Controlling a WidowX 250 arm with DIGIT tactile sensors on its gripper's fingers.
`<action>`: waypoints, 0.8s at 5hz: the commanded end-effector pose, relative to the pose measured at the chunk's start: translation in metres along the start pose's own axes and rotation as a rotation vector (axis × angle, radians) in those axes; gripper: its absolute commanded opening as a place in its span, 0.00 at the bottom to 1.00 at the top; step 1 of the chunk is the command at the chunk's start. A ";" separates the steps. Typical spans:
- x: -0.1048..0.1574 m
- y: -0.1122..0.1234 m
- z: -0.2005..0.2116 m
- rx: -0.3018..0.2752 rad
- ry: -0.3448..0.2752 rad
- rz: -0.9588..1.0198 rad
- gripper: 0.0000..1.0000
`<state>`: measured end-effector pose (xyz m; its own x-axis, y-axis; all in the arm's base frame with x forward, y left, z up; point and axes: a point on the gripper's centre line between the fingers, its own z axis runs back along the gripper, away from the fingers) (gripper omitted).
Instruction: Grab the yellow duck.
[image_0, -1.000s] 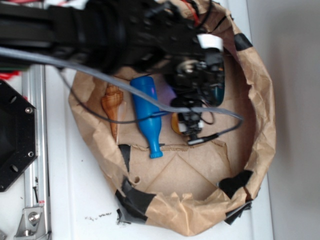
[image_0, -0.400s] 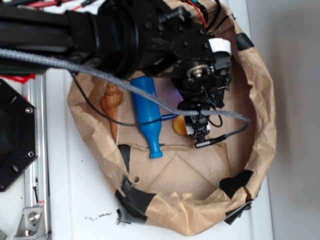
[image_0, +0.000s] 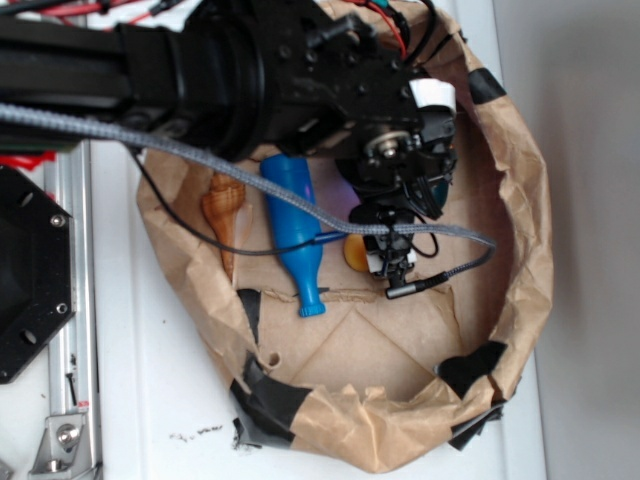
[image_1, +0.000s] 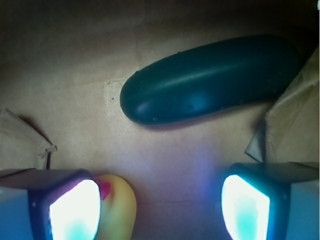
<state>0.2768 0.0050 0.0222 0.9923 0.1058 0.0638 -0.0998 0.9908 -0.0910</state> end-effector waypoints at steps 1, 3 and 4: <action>-0.008 -0.009 0.041 -0.020 -0.039 -0.066 1.00; -0.007 -0.005 0.071 -0.031 -0.082 -0.056 1.00; -0.006 -0.005 0.078 -0.038 -0.093 -0.051 1.00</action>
<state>0.2566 0.0013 0.0771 0.9963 0.0496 0.0700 -0.0405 0.9913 -0.1256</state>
